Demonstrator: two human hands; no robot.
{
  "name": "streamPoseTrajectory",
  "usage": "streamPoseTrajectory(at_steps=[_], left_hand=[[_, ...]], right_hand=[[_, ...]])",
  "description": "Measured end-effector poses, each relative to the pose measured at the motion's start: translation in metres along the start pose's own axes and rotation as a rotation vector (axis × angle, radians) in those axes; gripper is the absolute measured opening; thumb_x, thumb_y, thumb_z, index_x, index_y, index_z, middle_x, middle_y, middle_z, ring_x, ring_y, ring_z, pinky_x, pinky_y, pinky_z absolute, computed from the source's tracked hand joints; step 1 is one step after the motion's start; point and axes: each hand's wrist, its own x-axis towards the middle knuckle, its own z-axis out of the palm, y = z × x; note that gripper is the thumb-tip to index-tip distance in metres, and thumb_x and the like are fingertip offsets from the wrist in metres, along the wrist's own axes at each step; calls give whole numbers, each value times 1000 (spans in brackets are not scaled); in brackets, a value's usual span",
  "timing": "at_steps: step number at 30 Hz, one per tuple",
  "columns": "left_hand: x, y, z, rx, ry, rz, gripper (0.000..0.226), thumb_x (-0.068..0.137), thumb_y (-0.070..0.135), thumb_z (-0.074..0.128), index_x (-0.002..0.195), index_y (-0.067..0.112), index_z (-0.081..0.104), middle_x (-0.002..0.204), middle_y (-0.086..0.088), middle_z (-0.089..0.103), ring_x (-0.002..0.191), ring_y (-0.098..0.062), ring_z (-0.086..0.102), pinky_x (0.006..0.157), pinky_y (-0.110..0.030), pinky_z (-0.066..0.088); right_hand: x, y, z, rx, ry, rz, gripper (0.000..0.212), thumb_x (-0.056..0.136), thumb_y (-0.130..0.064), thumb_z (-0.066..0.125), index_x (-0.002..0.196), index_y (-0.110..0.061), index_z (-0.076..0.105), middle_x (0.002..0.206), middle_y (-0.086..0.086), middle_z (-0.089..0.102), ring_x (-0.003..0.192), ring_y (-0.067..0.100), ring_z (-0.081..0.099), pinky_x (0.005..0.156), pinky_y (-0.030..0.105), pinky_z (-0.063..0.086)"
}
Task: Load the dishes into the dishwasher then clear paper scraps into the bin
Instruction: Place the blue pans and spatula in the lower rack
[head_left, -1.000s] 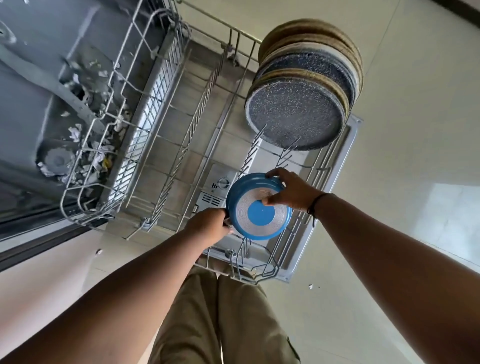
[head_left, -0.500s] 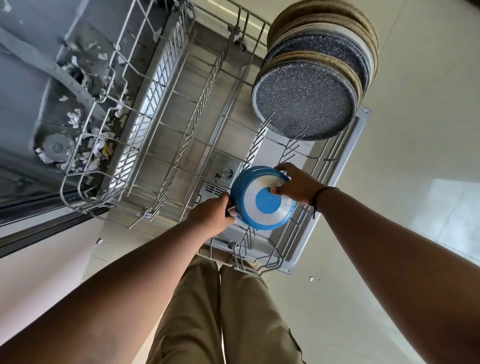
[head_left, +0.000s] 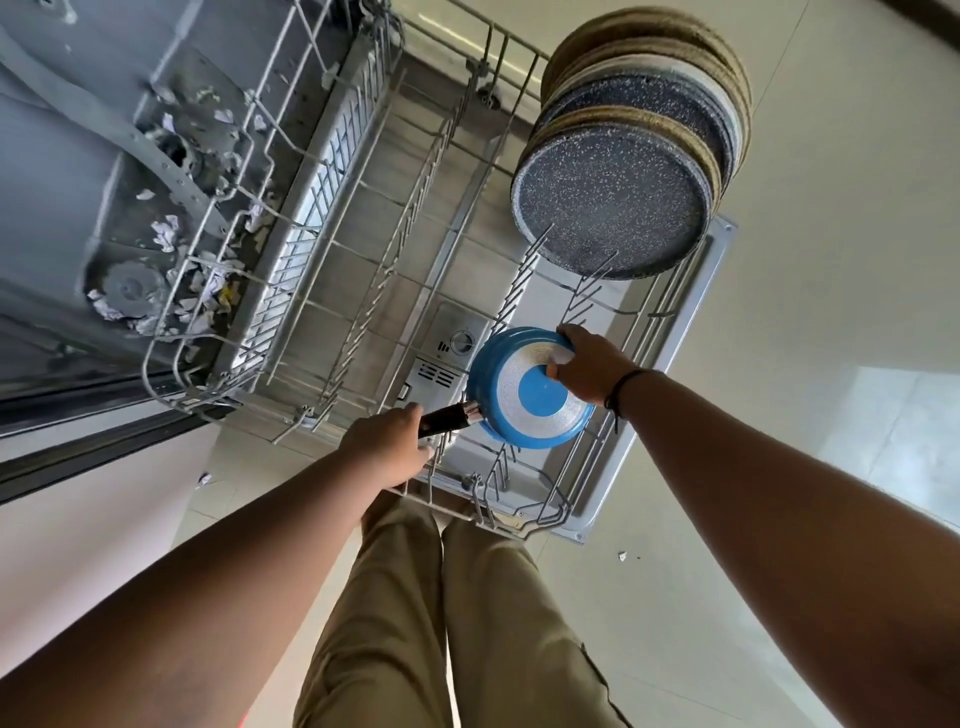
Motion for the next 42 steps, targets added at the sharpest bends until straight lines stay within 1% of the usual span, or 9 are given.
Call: streamPoseTrajectory(at_steps=[5,10,14,22,25,28,32,37,42], left_hand=[[-39,-11,-12,-23,104,29,44,88,40,58,125,19,45,103,-2,63,84,-21,63,71,-32,51],[-105,-15,-46,-39,204,40,51,87,44,56,130,19,45,116,-2,61,98,-22,62,85,-36,51],[-182,-8,-88,-57,334,68,53,87,45,58,131,18,46,123,-2,59,108,-21,59,92,-35,48],[-357,-7,-166,-87,733,47,55,90,47,53,137,20,44,137,-2,52,124,-22,49,106,-37,37],[-423,-19,-185,-88,990,36,48,89,45,50,131,22,52,134,0,54,122,-22,52,103,-36,39],[-485,-38,-198,-100,1205,-17,45,85,44,53,124,23,58,130,1,60,120,-21,55,103,-35,40],[-564,-94,-190,-135,1375,-123,49,88,48,55,131,26,53,139,4,52,132,-17,44,110,-33,26],[-639,-165,-151,-160,1397,-256,58,85,57,37,134,28,49,145,5,45,135,-17,38,113,-33,24],[-721,-253,-65,-161,1512,-481,48,82,53,49,122,27,56,130,2,58,123,-21,53,104,-40,41]], right_hand=[[-46,-1,12,-124,220,-63,60,91,-34,57,144,-20,31,144,9,41,121,34,51,98,43,45],[-111,-7,14,-235,117,-78,71,89,-34,59,148,-18,23,149,10,32,132,30,41,108,43,38],[-169,-35,-7,-427,87,-220,72,87,-35,56,147,-18,20,144,8,37,133,27,36,110,40,35],[-285,-172,-79,-669,243,-597,73,88,-38,53,148,-18,18,145,7,35,135,28,30,106,43,36],[-341,-239,-87,-720,399,-819,71,89,-46,49,147,-18,20,146,6,33,135,27,30,108,42,34],[-401,-299,-84,-675,569,-1068,64,88,-47,51,142,-18,33,139,6,43,130,25,38,106,39,38],[-479,-375,-47,-637,704,-1344,60,82,-48,56,132,-18,44,125,4,54,118,23,50,94,38,50],[-530,-447,24,-541,745,-1462,59,78,-51,53,126,-18,50,118,3,58,111,23,54,89,35,49],[-591,-519,148,-420,663,-1659,58,74,-48,58,122,-17,54,112,4,60,107,27,55,93,39,47]])
